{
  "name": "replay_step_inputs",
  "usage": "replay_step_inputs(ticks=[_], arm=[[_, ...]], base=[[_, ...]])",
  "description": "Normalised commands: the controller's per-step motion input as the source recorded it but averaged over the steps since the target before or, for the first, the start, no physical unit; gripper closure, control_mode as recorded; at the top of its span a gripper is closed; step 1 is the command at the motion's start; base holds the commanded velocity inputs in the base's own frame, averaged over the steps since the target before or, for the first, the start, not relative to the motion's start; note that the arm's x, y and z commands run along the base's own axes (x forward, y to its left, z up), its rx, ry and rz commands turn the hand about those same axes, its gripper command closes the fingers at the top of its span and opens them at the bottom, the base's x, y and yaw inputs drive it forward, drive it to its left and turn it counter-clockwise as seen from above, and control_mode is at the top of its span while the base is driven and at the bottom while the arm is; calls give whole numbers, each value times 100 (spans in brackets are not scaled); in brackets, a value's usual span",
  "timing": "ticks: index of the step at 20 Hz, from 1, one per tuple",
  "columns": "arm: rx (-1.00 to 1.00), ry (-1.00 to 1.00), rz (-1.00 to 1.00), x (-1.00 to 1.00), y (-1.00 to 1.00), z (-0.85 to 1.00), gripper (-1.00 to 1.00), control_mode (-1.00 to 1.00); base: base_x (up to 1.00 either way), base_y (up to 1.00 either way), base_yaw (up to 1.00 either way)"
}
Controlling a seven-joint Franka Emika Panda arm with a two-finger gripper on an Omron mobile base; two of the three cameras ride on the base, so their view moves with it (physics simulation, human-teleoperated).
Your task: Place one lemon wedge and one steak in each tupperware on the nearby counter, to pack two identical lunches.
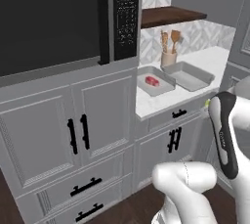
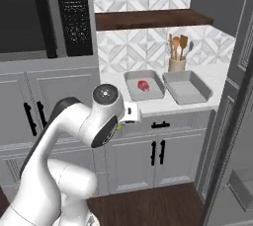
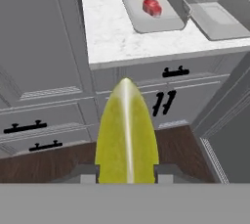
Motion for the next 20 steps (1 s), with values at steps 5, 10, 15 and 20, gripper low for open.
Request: replay_step_inputs(ticks=[5, 10, 15, 20], arm=[[0, 0, 0, 0, 0, 0, 100, 100], [0, 0, 0, 0, 0, 0, 100, 100], [-1, 1, 0, 20, 15, 0, 100, -100], [-5, 16, 0, 100, 78, -38, 100, -100]], base=[[100, -31, -12], [100, -51, -19], [80, 13, -2], [0, 0, 0]])
